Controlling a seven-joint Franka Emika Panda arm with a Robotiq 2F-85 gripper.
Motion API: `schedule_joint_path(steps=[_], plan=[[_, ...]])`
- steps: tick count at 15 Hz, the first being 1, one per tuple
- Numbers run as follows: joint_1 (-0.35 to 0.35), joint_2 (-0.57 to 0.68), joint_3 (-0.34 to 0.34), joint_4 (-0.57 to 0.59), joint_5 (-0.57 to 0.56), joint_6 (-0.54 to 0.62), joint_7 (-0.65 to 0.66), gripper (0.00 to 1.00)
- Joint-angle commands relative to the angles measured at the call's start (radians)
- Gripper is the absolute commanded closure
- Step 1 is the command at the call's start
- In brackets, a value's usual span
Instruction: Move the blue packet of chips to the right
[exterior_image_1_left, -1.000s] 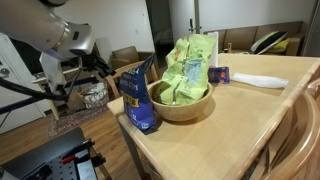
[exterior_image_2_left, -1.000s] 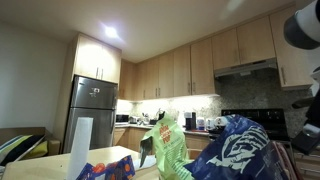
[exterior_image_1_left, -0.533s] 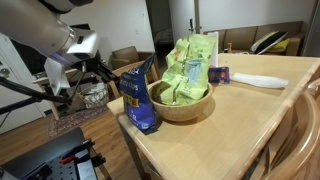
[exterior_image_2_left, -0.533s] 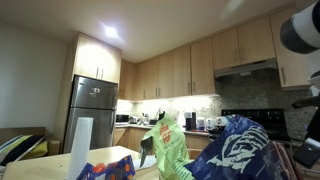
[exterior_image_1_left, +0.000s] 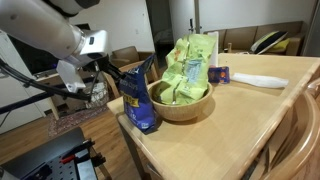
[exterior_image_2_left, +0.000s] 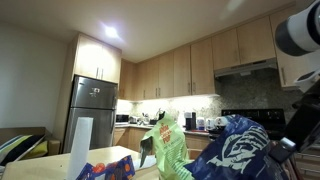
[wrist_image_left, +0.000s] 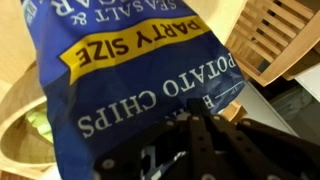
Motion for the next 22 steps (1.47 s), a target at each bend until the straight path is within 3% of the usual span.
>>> schedule_joint_path(steps=[1,5,11,12,20,22], plan=[[-0.108,0.102,0.081,0.045,0.015,-0.106,-0.059,1.00],[-0.179,0.160,0.120,0.068,0.097,-0.170,-0.176,1.00],[-0.218,0.187,0.138,0.082,0.194,-0.190,-0.280,1.00],[-0.241,0.189,0.150,0.083,0.148,-0.191,-0.244,1.00],[-0.372,0.175,0.254,0.088,0.145,-0.220,-0.275,1.00],[-0.378,0.152,0.278,0.076,0.145,-0.207,-0.254,1.00]])
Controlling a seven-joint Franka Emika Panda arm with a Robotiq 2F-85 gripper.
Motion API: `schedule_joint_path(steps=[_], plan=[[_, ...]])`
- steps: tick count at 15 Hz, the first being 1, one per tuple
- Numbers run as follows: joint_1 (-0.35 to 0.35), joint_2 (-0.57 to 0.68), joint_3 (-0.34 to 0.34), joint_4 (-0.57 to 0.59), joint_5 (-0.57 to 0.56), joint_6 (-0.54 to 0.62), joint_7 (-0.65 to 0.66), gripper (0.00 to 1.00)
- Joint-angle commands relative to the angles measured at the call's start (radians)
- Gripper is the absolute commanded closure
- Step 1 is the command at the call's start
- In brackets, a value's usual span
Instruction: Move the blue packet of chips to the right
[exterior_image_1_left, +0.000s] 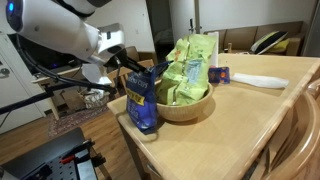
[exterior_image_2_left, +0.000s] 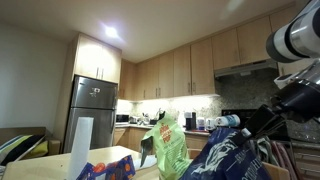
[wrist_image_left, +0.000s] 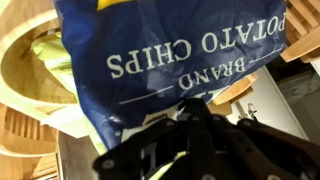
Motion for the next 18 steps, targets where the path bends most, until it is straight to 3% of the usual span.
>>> schedule_joint_path(steps=[1,9,10,14,16,17,18], plan=[[-0.024,-0.040,0.051,-0.016,0.000,-0.004,0.013,1.00],[-0.019,-0.376,0.164,-0.076,0.001,0.039,0.040,1.00],[-0.166,-0.403,0.338,-0.095,-0.096,0.002,0.208,1.00],[-0.323,-0.547,0.530,-0.120,-0.171,-0.094,0.470,1.00],[-0.384,-0.596,0.592,-0.135,-0.185,-0.161,0.573,1.00],[-0.282,-0.561,0.499,-0.091,-0.135,-0.134,0.504,0.74],[-0.338,-0.542,0.563,-0.093,-0.159,-0.115,0.517,0.98]])
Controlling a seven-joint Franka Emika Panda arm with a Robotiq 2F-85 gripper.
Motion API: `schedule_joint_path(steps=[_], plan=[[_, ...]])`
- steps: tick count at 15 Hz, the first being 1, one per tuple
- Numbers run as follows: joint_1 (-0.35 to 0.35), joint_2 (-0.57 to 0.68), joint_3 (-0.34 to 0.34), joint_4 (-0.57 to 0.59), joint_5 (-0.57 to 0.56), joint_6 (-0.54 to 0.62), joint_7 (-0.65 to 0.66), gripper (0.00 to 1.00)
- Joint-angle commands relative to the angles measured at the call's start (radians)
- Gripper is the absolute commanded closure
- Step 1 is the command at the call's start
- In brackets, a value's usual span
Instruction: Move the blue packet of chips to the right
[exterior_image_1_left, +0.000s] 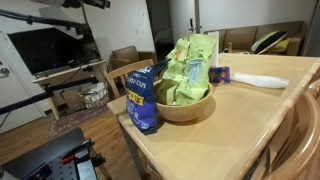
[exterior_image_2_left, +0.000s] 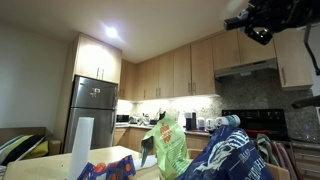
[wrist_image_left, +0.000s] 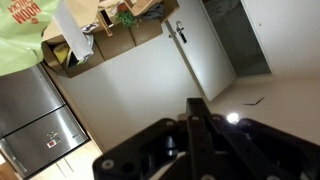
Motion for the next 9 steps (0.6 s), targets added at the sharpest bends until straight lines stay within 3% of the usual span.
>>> schedule_joint_path(steps=[1,3,4,9], plan=[[0.014,-0.011,-0.015,0.001,0.005,-0.001,0.000,0.91],[0.044,-0.017,-0.045,0.001,0.006,-0.001,-0.002,0.77],[0.050,-0.017,-0.055,0.001,0.006,-0.001,-0.003,0.74],[0.052,-0.017,-0.059,0.001,0.007,-0.001,-0.003,0.74]])
